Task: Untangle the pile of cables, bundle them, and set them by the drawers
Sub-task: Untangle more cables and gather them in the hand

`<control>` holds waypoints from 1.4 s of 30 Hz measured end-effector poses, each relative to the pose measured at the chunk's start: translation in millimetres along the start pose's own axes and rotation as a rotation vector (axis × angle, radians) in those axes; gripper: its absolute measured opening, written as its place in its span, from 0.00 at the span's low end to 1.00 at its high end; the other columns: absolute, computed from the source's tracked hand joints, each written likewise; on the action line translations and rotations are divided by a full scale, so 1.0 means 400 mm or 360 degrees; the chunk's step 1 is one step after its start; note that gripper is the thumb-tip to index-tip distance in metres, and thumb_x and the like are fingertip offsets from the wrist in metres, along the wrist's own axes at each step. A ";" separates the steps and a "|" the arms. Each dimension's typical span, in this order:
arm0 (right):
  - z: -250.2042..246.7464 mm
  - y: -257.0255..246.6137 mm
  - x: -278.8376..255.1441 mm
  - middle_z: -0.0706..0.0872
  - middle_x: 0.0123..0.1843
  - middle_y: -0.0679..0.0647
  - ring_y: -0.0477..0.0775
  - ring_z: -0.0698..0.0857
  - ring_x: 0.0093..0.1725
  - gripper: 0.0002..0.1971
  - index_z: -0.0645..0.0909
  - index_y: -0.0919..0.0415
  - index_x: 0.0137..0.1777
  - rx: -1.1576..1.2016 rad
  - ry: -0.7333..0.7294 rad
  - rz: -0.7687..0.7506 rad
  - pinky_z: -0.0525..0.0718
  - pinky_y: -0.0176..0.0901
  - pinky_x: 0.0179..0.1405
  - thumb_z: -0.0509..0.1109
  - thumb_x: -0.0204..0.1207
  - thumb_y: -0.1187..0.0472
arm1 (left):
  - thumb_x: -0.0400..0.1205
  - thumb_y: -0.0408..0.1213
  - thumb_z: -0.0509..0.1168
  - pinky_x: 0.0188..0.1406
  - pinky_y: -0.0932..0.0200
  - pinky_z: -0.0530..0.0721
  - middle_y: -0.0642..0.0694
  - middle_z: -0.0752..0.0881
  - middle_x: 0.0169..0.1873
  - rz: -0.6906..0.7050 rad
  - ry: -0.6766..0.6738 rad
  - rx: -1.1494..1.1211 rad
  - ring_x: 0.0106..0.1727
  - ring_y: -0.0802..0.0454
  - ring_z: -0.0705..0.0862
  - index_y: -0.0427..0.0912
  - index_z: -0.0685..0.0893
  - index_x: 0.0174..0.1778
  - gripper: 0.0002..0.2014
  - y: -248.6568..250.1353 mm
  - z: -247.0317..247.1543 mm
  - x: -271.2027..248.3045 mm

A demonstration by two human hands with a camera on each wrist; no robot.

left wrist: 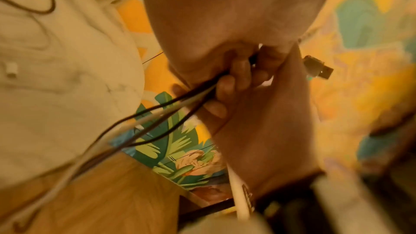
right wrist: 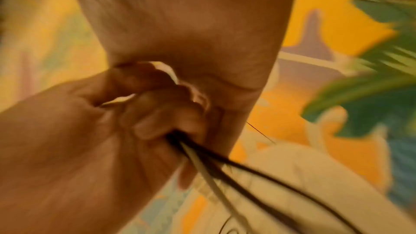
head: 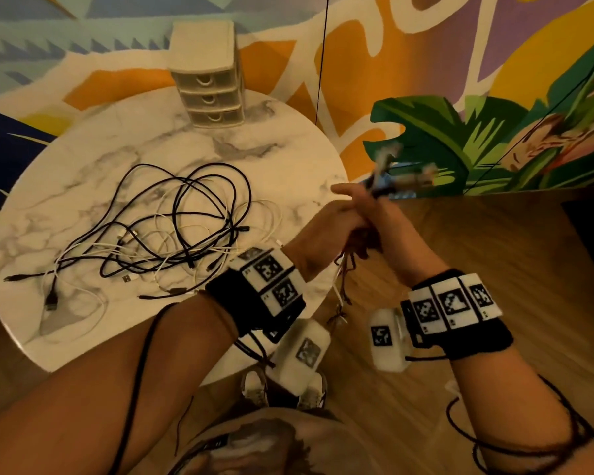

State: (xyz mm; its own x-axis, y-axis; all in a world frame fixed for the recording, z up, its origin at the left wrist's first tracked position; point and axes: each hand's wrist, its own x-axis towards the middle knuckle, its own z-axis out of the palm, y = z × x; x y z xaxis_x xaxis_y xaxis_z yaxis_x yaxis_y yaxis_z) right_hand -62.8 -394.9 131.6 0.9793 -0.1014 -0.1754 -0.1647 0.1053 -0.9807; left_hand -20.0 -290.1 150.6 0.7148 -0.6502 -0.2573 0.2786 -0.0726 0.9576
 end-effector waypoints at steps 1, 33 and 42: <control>-0.010 0.018 -0.010 0.87 0.50 0.59 0.50 0.88 0.43 0.30 0.78 0.61 0.65 0.0184 -0.0115 0.0044 0.88 0.43 0.39 0.63 0.74 0.37 | 0.76 0.36 0.59 0.26 0.58 0.71 0.51 0.76 0.19 -0.0047 0.0027 -0.0159 0.22 0.54 0.74 0.45 0.79 0.25 0.13 0.007 -0.003 0.010; -0.106 0.163 -0.042 0.82 0.22 0.40 0.35 0.78 0.24 0.17 0.77 0.56 0.33 -0.0202 0.0423 0.0022 0.75 0.29 0.27 0.63 0.79 0.76 | 0.80 0.51 0.66 0.29 0.59 0.69 0.46 0.78 0.27 0.0070 -0.0107 0.1344 0.34 0.48 0.79 0.39 0.81 0.32 0.18 -0.051 0.092 0.125; -0.175 0.312 -0.049 0.63 0.18 0.49 0.49 0.61 0.19 0.24 0.62 0.55 0.22 -0.0252 0.0482 0.0586 0.61 0.43 0.25 0.67 0.79 0.60 | 0.83 0.41 0.64 0.32 0.62 0.69 0.48 0.79 0.32 0.0658 0.0098 0.1370 0.34 0.54 0.75 0.38 0.86 0.47 0.10 0.017 0.110 0.137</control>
State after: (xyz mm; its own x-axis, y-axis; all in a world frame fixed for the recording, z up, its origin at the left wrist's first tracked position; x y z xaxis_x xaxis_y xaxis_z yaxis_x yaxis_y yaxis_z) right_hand -110.7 -448.9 6.6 0.7784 -0.3710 -0.5064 -0.5318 0.0390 -0.8460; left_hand -7.0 -359.6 148.8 0.6903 -0.7099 0.1397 -0.5530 -0.3932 0.7346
